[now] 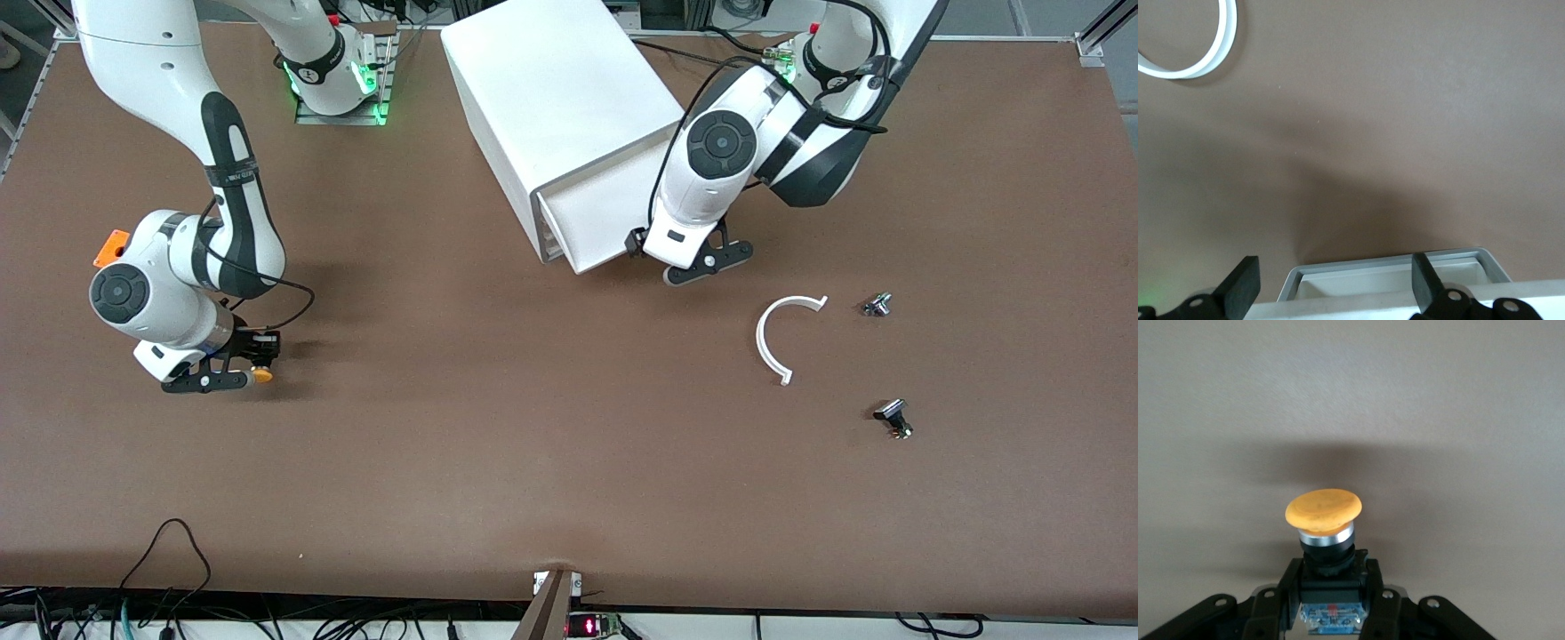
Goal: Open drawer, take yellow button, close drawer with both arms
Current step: 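Push the drawer shut with the left gripper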
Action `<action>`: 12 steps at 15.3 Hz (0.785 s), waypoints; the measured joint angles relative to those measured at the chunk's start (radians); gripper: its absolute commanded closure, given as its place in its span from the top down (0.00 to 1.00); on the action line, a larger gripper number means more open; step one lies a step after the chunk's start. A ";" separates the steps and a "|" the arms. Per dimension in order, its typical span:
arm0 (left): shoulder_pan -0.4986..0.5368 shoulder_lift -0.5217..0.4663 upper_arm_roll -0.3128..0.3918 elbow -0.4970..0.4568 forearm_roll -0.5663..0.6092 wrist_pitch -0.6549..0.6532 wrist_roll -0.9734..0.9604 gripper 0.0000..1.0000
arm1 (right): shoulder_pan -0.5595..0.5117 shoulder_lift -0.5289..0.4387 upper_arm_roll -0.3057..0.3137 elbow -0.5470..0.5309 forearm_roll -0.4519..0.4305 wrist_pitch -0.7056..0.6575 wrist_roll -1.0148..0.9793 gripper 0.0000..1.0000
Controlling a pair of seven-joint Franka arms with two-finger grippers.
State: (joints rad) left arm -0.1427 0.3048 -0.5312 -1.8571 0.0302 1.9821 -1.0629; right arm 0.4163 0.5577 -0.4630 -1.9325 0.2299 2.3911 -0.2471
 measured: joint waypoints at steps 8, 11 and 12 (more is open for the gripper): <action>0.003 -0.010 -0.083 -0.006 0.000 -0.080 -0.032 1.00 | -0.006 0.028 0.000 -0.029 0.026 0.038 0.000 0.71; 0.001 -0.010 -0.094 -0.010 -0.004 -0.082 -0.044 1.00 | -0.006 0.028 0.000 -0.026 0.026 0.042 0.000 0.99; 0.001 -0.010 -0.098 -0.011 -0.012 -0.082 -0.045 1.00 | -0.006 0.027 0.000 -0.023 0.026 0.043 0.000 0.99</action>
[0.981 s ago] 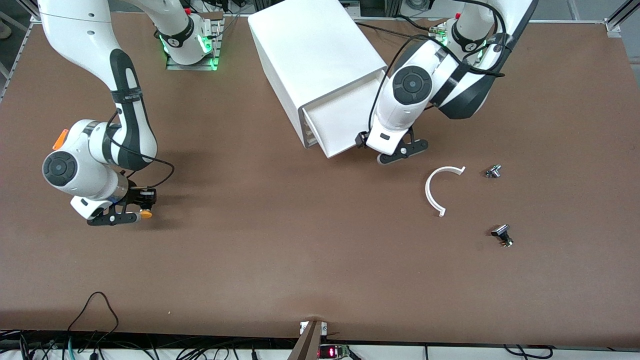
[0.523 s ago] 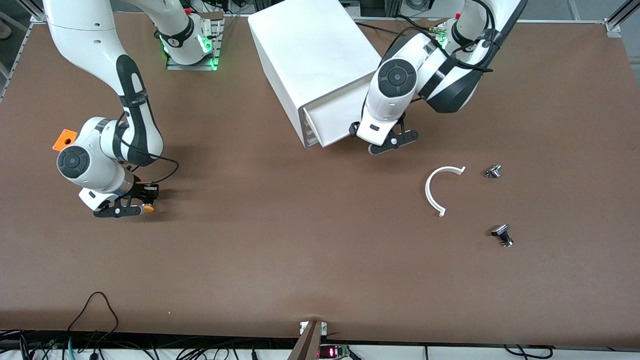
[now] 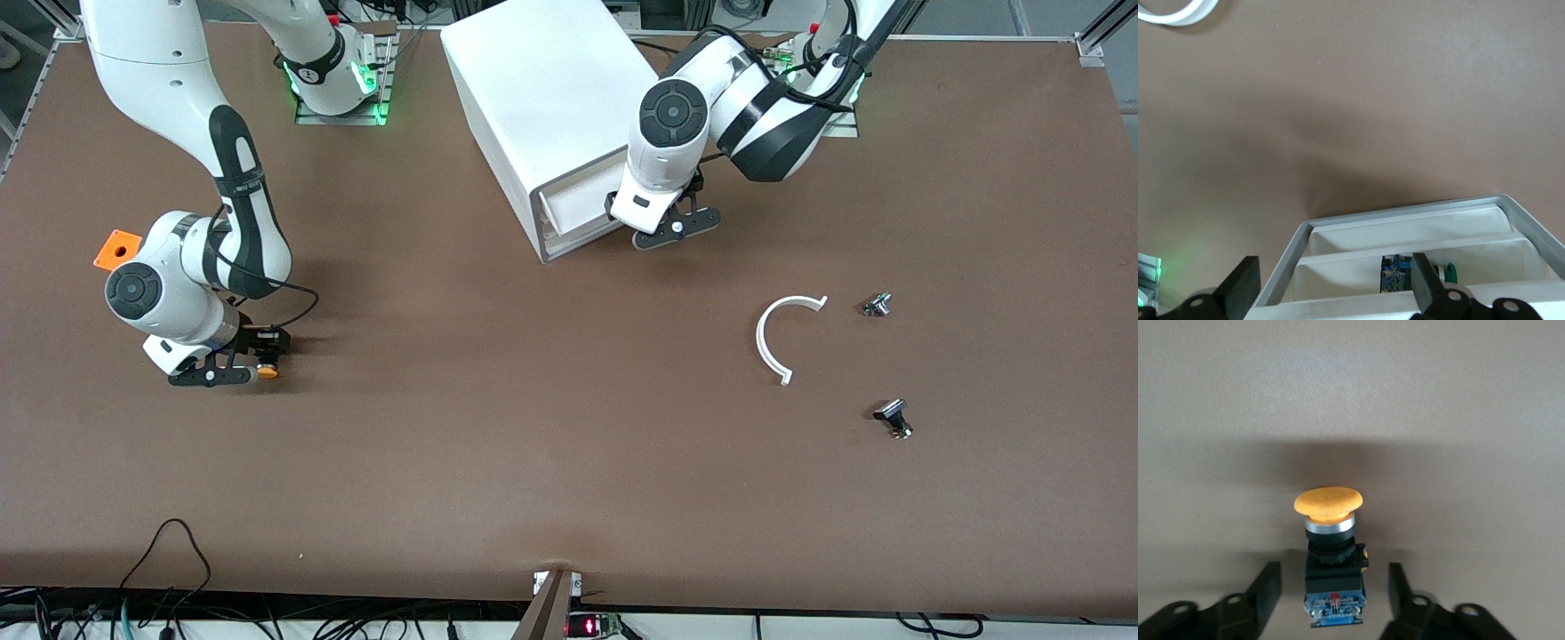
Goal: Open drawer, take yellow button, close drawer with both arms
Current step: 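Push the drawer shut with the left gripper, then set the orange button on the table and open the right gripper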
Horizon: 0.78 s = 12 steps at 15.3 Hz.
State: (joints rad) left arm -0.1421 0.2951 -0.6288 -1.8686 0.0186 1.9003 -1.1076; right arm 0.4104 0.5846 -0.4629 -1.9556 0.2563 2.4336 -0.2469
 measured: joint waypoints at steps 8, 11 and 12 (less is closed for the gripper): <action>0.000 0.000 -0.038 -0.012 -0.084 -0.001 -0.005 1.00 | 0.015 -0.091 0.001 0.028 0.001 -0.017 0.000 0.99; -0.001 0.000 -0.044 -0.019 -0.100 -0.002 -0.005 1.00 | 0.025 -0.157 0.002 0.030 0.001 -0.042 -0.002 0.99; -0.001 0.000 -0.045 -0.020 -0.102 -0.002 -0.005 1.00 | 0.028 -0.178 0.002 0.030 0.001 -0.055 -0.002 0.99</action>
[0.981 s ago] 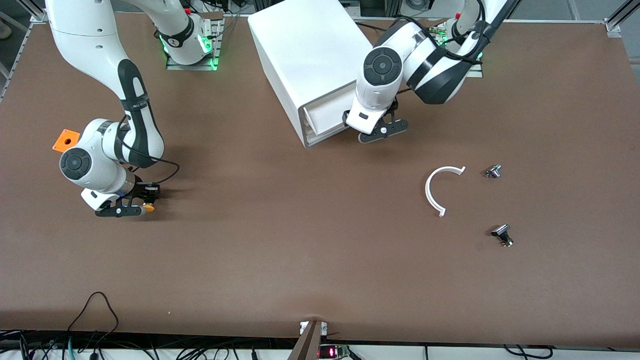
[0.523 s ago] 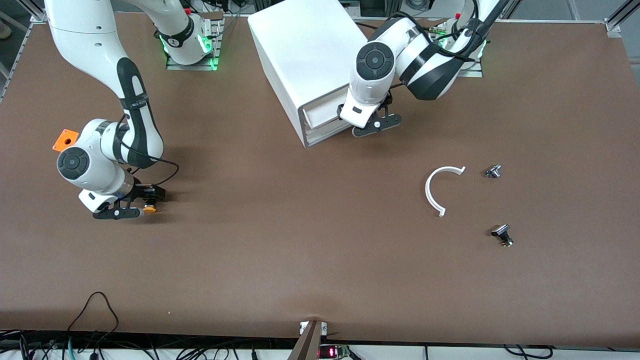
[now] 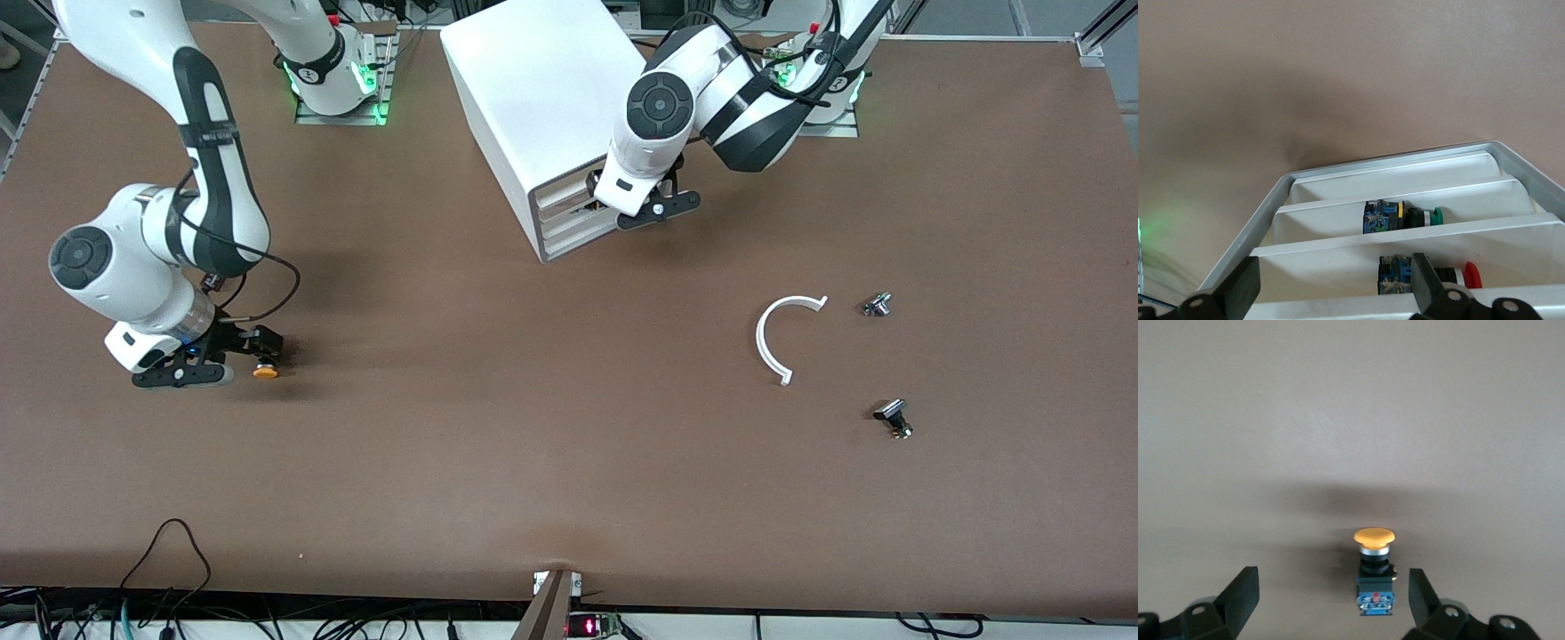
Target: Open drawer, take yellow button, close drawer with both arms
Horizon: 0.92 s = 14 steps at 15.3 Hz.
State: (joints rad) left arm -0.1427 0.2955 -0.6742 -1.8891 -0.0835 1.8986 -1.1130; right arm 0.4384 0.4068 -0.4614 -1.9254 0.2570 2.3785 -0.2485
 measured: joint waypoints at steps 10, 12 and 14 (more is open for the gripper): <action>0.002 0.011 -0.004 -0.008 -0.044 0.000 0.000 1.00 | -0.270 -0.212 0.260 0.003 -0.173 -0.182 0.090 0.99; 0.005 0.011 -0.004 -0.008 -0.047 -0.002 0.001 1.00 | -0.362 -0.248 0.357 0.004 -0.199 -0.223 0.121 0.99; 0.015 0.011 -0.004 0.001 -0.048 -0.016 0.002 1.00 | -0.417 -0.285 0.421 0.005 -0.218 -0.268 0.160 0.99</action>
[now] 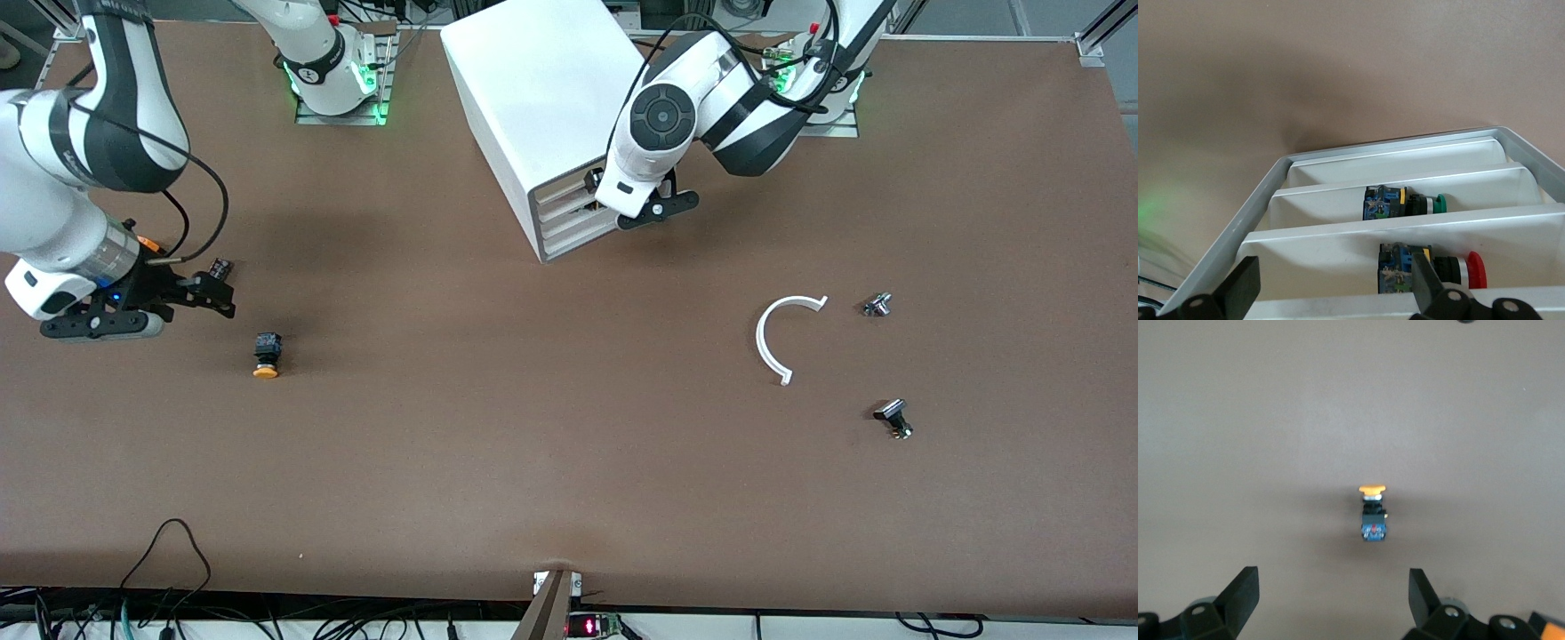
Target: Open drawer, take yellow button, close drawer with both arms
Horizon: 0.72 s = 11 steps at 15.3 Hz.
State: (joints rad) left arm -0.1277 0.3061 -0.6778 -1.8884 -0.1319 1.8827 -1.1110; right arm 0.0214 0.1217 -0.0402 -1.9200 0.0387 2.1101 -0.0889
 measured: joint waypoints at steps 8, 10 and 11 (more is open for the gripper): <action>0.192 -0.013 0.002 0.128 0.142 -0.050 0.173 1.00 | -0.010 -0.071 0.022 0.141 -0.007 -0.303 0.083 0.99; 0.235 -0.020 0.003 0.189 0.172 -0.080 0.271 1.00 | -0.011 -0.071 0.022 0.183 -0.007 -0.354 0.084 0.99; 0.259 -0.024 0.004 0.220 0.184 -0.104 0.323 1.00 | -0.011 -0.071 0.022 0.204 -0.007 -0.379 0.085 0.99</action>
State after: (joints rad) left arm 0.1314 0.2820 -0.6734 -1.6680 0.0525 1.7788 -0.7881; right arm 0.0102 0.0510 -0.0177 -1.7160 0.0314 1.7315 -0.0043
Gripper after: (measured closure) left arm 0.000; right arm 0.004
